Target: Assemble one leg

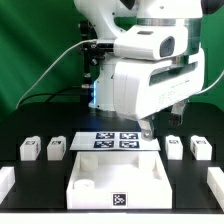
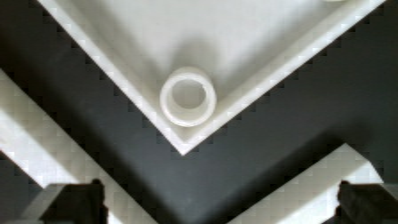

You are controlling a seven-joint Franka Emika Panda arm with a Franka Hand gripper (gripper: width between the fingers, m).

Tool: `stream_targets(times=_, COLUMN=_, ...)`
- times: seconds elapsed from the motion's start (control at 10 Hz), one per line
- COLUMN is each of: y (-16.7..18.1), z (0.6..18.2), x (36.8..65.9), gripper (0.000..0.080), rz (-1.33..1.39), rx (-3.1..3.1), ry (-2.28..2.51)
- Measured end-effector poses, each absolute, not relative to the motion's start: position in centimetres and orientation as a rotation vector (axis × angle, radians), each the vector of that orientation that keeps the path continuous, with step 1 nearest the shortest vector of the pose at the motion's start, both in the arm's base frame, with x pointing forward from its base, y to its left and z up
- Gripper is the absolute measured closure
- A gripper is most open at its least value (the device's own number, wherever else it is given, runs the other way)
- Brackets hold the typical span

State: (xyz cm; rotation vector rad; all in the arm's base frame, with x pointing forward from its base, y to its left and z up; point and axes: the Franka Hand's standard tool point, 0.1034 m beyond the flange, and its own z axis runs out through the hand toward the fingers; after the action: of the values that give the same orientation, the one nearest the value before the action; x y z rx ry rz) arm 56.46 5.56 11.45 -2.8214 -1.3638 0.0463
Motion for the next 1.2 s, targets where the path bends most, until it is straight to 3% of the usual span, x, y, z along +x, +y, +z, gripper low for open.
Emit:
stream_targets(times=0.6, y=5.6, z=11.3, x=56.3, gripper=0.015, rz=0.05, rx=-2.789, ry=-1.424)
stream_targets(times=0.9, y=3.8, z=8.9, x=51.0, gripper=0.015, rz=-0.016, rx=-2.512, ry=-1.899)
stream_targets(times=1.2, y=1.3, z=8.1, x=49.5, gripper=0.015, rz=-0.053, rx=-2.152, ry=-2.34)
